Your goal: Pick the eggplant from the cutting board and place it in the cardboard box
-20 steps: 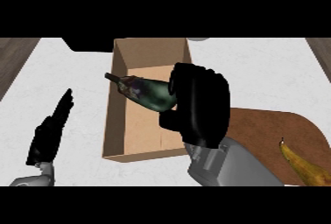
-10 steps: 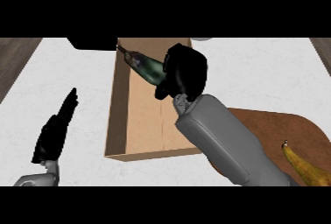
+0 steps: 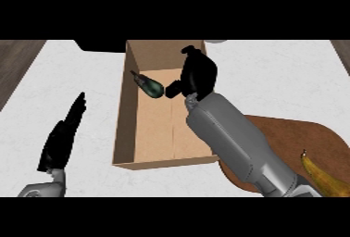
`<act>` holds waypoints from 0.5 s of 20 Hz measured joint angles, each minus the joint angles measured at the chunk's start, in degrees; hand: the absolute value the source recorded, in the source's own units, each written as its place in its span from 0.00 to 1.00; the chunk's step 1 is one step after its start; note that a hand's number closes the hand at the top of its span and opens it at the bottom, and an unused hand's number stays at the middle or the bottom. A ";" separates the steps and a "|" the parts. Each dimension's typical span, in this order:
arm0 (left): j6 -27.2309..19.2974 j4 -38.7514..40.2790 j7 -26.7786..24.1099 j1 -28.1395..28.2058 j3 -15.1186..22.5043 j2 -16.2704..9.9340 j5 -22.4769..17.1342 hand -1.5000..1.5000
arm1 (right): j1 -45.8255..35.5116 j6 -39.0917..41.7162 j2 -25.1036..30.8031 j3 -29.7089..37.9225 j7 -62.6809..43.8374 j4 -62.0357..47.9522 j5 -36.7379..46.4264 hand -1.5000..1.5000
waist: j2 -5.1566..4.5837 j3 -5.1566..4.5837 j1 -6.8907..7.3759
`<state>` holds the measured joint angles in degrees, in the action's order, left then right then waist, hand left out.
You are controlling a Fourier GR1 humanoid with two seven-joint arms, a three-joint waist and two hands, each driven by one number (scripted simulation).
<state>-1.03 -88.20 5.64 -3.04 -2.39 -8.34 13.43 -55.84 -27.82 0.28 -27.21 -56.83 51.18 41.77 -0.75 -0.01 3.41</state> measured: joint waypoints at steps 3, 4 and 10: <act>-0.13 0.69 -0.77 -0.07 -0.29 -0.09 0.06 0.50 | -0.91 -6.80 -0.03 0.82 2.15 -1.96 -1.44 0.00 | -0.05 0.01 0.00; -0.09 0.49 -0.87 0.30 -0.66 -0.27 -0.19 0.50 | -0.81 -9.18 0.03 2.00 3.25 -2.25 -1.22 0.00 | 0.00 0.02 -0.25; 0.26 0.23 -0.33 0.86 -1.70 -0.80 -0.95 0.50 | -0.40 -21.23 0.04 7.36 7.27 -0.19 -0.97 0.00 | 0.41 0.05 -1.74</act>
<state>-0.76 -87.97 5.30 -2.18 -4.09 -9.13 12.48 -56.24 -49.05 0.32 -19.86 -49.56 50.99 40.80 -0.34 0.04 1.67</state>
